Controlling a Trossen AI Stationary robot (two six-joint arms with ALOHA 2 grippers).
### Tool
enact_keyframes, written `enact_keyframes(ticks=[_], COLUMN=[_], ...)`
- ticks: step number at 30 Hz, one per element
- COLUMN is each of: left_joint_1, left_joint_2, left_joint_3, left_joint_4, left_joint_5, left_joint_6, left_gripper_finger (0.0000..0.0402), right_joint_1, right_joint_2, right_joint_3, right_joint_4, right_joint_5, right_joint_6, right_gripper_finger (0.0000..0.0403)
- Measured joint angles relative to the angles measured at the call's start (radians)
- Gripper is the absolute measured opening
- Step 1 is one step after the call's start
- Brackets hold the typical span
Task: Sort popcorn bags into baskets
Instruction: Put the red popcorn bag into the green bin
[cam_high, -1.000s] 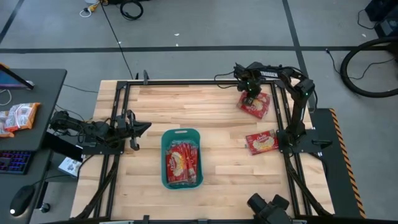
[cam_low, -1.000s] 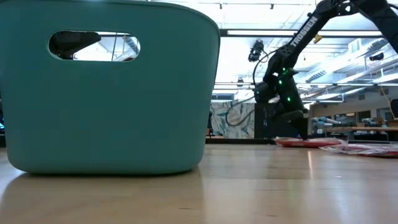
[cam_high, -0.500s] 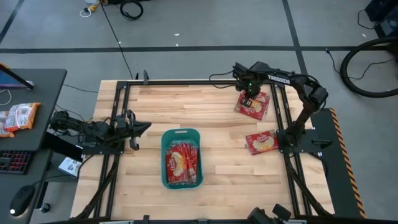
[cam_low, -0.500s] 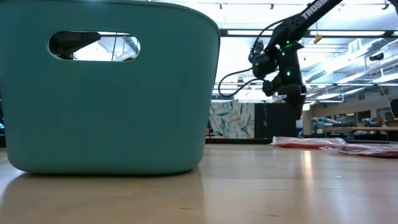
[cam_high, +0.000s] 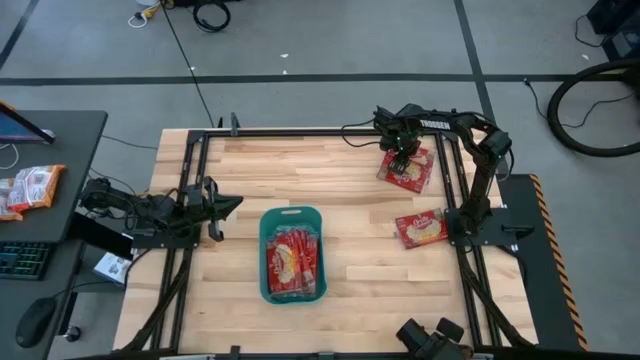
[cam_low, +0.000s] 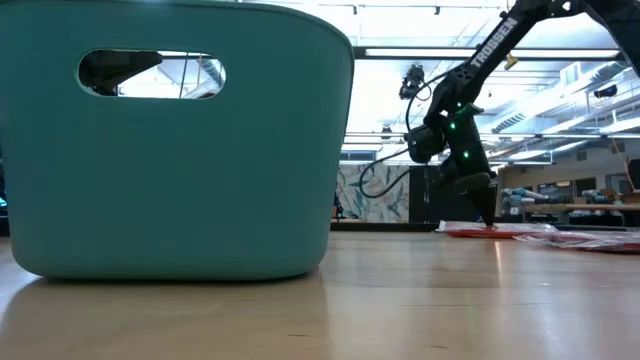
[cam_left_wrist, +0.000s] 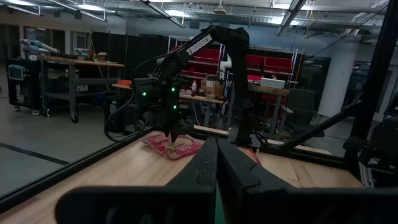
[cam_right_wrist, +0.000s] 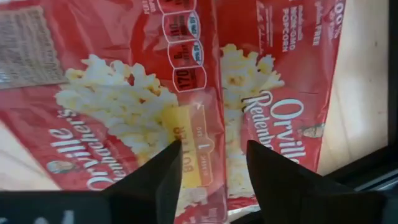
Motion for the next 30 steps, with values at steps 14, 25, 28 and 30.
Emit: enact_keyframes(ticks=[14,25,28,30], left_joint_1=[0.000,0.000,0.000,0.000], left_joint_2=[0.000,0.000,0.000,0.000], left_joint_3=[0.000,0.000,0.000,0.000], left_joint_4=[0.001,0.001,0.001,0.001], left_joint_5=[0.000,0.000,0.000,0.000], left_joint_6=[0.001,0.000,0.000,0.000], left_gripper_finger=[0.0007,0.0007,0.0007,0.0007], right_joint_1=[-0.030,0.119,0.173,0.203], right_joint_2=[0.013,0.013,0.013,0.013], right_joint_3=[-0.031,-0.032,-0.032,-0.031], right_joint_4=[-0.060,-0.064,-0.081,-0.077], right_joint_5=[-0.248,-0.442,-0.325,-0.295], right_joint_6=[0.091,0.113,0.033,-0.009], right_gripper_finger=[0.0153,0.0152,0.0152,0.0152])
